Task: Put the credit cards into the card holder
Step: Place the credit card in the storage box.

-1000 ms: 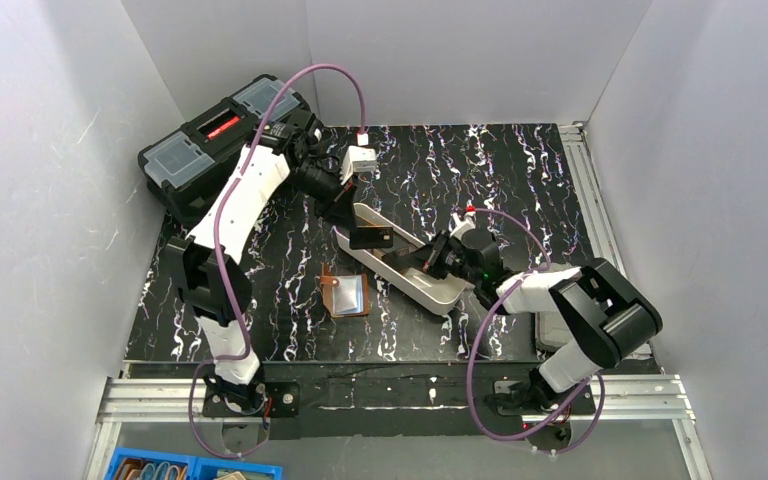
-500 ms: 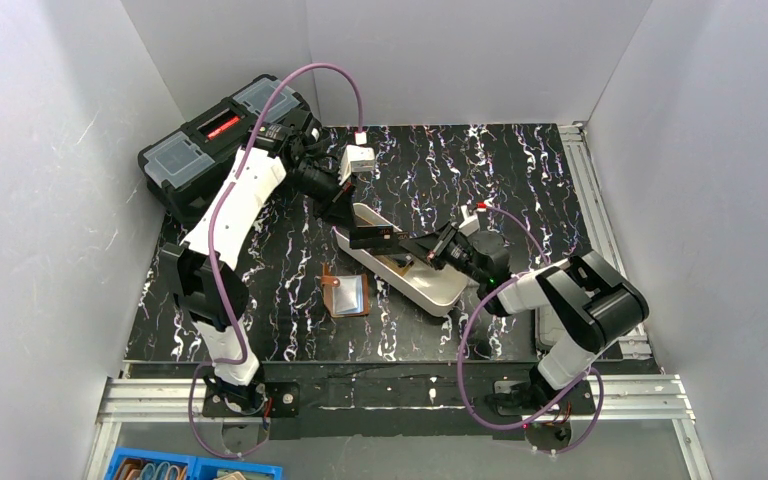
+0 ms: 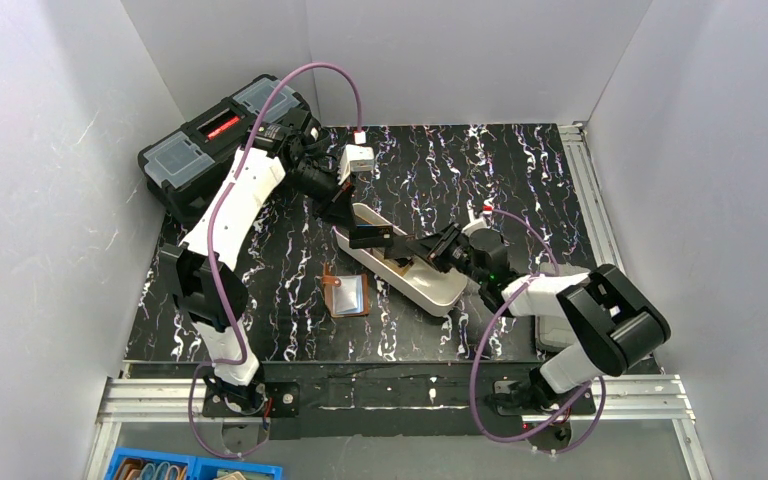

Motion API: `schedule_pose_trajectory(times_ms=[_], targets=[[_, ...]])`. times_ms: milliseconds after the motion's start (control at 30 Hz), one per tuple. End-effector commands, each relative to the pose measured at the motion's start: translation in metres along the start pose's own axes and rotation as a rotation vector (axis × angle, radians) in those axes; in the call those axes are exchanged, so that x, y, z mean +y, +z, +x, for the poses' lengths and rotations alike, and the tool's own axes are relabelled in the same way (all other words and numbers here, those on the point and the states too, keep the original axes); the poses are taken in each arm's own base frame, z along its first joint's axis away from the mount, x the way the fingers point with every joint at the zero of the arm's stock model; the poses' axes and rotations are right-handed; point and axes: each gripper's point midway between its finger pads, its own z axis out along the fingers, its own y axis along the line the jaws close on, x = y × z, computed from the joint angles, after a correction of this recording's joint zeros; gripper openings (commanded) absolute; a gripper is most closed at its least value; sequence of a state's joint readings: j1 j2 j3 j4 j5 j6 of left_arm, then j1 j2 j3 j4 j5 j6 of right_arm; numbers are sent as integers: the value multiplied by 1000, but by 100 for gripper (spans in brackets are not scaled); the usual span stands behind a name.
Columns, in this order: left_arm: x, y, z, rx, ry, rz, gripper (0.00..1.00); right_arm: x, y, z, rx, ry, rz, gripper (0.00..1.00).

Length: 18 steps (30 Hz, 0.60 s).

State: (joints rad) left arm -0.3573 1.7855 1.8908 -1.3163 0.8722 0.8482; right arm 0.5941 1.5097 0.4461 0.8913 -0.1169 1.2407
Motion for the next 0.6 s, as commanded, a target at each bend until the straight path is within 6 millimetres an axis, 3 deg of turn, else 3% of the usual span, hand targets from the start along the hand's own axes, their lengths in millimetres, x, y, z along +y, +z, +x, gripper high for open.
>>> schedule_pose_trajectory(times_ms=[0, 133, 400, 567], targets=[[-22, -10, -11, -47, 33, 8, 0, 4, 4, -4, -25, -73, 68, 30], [-23, -11, -12, -52, 33, 6, 0, 4, 3, -4, -30, -106, 101, 40], [-24, -12, -14, -58, 30, 8, 0, -1, -18, -26, -133, -189, 216, 53], [-24, -11, -14, -62, 21, 11, 0, 12, -28, -40, -179, -282, 216, 54]])
